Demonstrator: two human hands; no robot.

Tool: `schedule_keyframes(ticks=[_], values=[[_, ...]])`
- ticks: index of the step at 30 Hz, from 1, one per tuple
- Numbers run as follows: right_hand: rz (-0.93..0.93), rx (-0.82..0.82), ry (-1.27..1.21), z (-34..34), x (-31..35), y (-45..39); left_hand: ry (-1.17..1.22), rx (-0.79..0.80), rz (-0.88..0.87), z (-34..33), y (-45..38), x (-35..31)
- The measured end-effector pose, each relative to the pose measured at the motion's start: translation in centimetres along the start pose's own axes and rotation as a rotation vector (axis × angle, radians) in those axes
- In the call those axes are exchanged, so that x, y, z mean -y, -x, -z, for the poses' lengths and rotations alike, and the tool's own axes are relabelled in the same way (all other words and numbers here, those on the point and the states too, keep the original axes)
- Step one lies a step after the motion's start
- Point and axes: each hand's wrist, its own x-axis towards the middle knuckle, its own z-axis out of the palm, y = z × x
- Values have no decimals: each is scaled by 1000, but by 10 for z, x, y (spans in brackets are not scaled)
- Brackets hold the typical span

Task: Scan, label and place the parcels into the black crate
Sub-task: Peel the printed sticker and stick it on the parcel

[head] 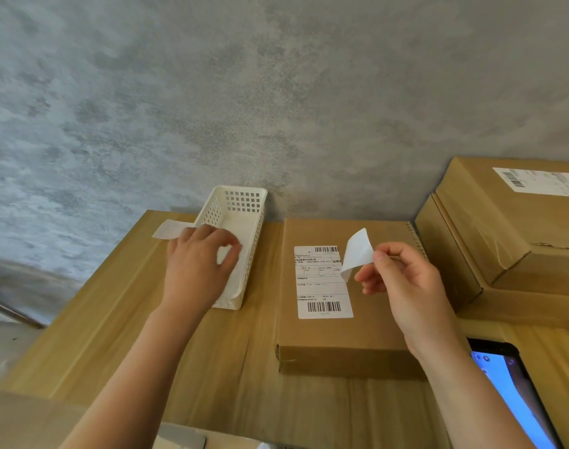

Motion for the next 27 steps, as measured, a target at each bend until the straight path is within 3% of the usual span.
schedule_keyframes(ticks=[4,10,18,23,27], values=[[39,27,-3,-1,8,9,463,116,-88,20,17,-65],[235,154,196,-2,10,26,772,270,-128,18,37,-118],[323,200,310,14,5,33,883,333,14,9,37,-130],[250,-171,346,39,-4,31,908,407,76,6,36,-136],[78,-110,452,65,-13,27,880,484,78,0,39,-142]])
